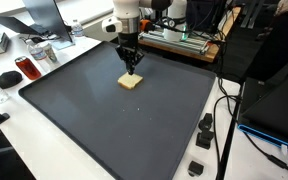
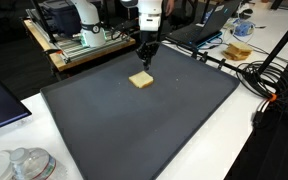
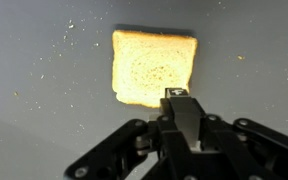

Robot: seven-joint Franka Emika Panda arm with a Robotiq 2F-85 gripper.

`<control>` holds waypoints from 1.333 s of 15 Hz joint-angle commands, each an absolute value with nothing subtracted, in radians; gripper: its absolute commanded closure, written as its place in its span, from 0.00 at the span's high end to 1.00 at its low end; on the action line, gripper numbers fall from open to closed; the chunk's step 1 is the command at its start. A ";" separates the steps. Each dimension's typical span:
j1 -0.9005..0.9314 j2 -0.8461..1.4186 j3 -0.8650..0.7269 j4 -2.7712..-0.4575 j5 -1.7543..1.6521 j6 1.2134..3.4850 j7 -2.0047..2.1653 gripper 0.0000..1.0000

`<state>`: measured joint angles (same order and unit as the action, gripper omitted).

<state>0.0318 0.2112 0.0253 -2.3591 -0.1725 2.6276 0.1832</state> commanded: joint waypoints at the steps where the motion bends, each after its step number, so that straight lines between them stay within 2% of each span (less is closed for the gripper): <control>1: 0.055 0.269 0.002 -2.320 -0.187 2.662 0.190 0.06; 20: 0.093 0.363 -0.039 -2.298 -0.170 2.762 0.190 0.06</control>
<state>0.0659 0.3606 -0.0182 -2.3052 -0.1719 2.7533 0.1831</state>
